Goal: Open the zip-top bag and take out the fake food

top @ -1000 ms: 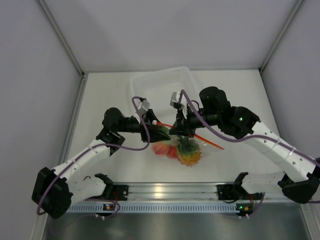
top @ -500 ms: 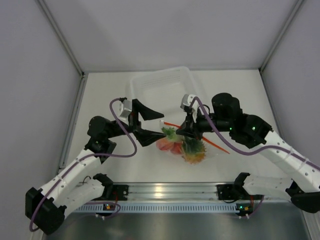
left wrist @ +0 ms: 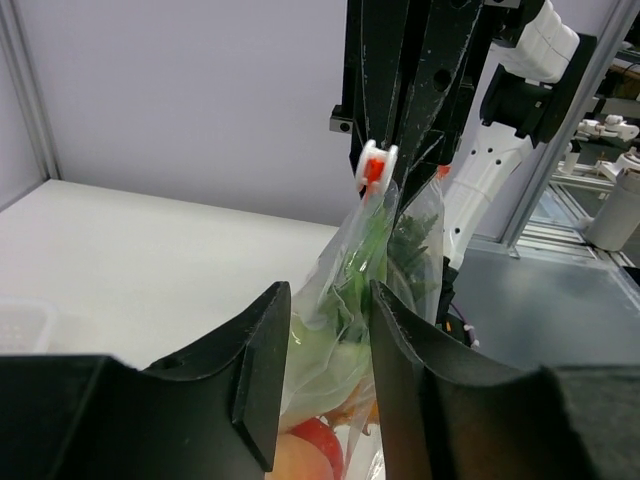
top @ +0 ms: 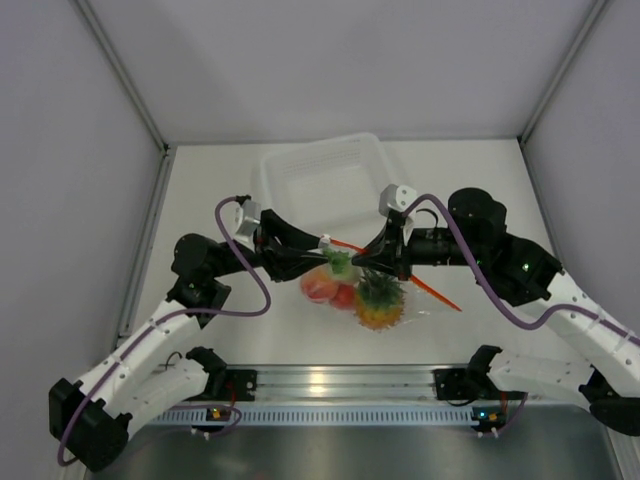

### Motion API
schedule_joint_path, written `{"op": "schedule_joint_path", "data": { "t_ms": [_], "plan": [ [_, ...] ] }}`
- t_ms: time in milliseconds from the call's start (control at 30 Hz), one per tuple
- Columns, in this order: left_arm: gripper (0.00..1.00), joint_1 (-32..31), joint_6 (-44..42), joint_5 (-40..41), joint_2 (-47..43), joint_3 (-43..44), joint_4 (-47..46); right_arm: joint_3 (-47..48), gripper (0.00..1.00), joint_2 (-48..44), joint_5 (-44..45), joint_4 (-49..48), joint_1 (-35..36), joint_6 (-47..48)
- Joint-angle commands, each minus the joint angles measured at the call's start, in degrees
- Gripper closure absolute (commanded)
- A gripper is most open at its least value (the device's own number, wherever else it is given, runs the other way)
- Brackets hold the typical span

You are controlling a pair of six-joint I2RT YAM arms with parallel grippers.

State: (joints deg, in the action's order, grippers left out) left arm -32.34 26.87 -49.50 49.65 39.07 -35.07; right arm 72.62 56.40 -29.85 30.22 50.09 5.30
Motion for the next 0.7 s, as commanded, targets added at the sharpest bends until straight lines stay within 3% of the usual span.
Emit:
{"op": "schedule_joint_path", "data": {
  "t_ms": [0, 233, 333, 367, 400, 667],
  "plan": [
    [0.57, -0.01, 0.46, -1.57, -0.69, 2.85, -1.14, -0.37, 1.00, -0.33, -1.71, -5.69, 0.19, -0.38],
    [0.53, -0.18, 0.64, -1.22, -1.57, 3.12, -1.14, -0.72, 1.00, -0.24, -1.62, -5.61, 0.19, -0.11],
    [0.56, -0.36, 0.64, -1.31, -1.92, 3.38, -1.14, -0.73, 1.00, -0.06, -1.62, -5.52, 0.19, -0.03],
    [0.65, -0.36, 0.64, -1.31, -2.01, 3.47, -1.14, -0.81, 1.00, -0.15, -1.53, -5.52, 0.19, -0.03],
    [0.66, -0.36, 0.72, -1.13, -2.01, 3.56, -1.14, -0.90, 1.00, -0.15, -1.62, -5.61, 0.19, -0.03],
    [0.64, -0.62, 1.16, -1.48, -1.22, 4.00, -1.14, -1.08, 1.00, 0.46, -2.50, -5.78, 0.10, -0.29]
  ]
}}
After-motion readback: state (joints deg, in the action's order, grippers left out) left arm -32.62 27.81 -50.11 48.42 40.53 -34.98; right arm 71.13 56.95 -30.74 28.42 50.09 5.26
